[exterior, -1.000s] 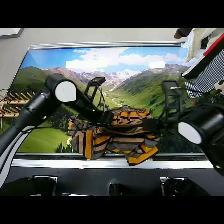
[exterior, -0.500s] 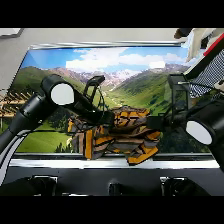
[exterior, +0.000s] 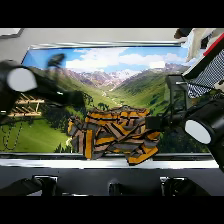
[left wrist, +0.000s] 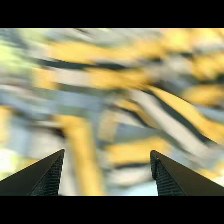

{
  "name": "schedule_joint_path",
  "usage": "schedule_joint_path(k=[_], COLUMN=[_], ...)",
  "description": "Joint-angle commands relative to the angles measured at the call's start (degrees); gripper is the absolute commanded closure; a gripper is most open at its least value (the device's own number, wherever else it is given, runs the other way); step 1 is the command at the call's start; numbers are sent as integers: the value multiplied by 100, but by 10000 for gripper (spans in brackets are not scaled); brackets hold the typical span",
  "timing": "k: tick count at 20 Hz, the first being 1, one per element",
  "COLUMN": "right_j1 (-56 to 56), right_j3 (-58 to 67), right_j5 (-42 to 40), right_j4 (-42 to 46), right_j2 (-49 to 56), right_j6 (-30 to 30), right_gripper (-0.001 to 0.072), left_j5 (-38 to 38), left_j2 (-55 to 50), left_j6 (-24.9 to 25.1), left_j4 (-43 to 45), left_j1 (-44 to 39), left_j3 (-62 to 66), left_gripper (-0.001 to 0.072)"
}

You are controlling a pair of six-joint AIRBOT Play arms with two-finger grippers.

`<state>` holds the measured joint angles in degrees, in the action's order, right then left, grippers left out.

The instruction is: Fold the clothes and pants, and hang the long-sleeved shirts on hangers.

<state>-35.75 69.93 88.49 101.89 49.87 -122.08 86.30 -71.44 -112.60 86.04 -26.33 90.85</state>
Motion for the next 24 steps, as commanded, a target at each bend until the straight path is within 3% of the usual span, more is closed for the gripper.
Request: schedule_joint_path(k=[1,5,7,8,11,13,16,18,24], right_j1=[0,0,0,0,0,0,0,0,0], right_j3=[4,4,4,4,4,4,4,4,4], right_j5=[7,-7,-24,-31,-22,4,111,175,103], right_j4=[-79,-90,-87,-85,-87,-92,-92,-90,-48], right_j2=[2,2,4,4,7,7,7,7,7], right_j6=[-2,7,22,20,20,17,59,179,199], right_gripper=[681,681,681,681,681,680,680,680,680], left_j5=[11,321,155,101,-321,-608,-994,-1047,-1755], left_j2=[634,695,640,627,664,693,704,702,702], left_j6=[647,1908,1773,1296,1853,2465,4269,5195,6057], left_j4=[1005,999,968,970,960,538,-358,-356,-358], left_j1=[1384,2811,3257,3381,4081,4970,6378,7075,8459], left_j3=[-518,-1078,-1189,-1246,-1768,-2177,-2559,-2747,-3504], left_gripper=[96,106,114,114,106,107,107,107,102])
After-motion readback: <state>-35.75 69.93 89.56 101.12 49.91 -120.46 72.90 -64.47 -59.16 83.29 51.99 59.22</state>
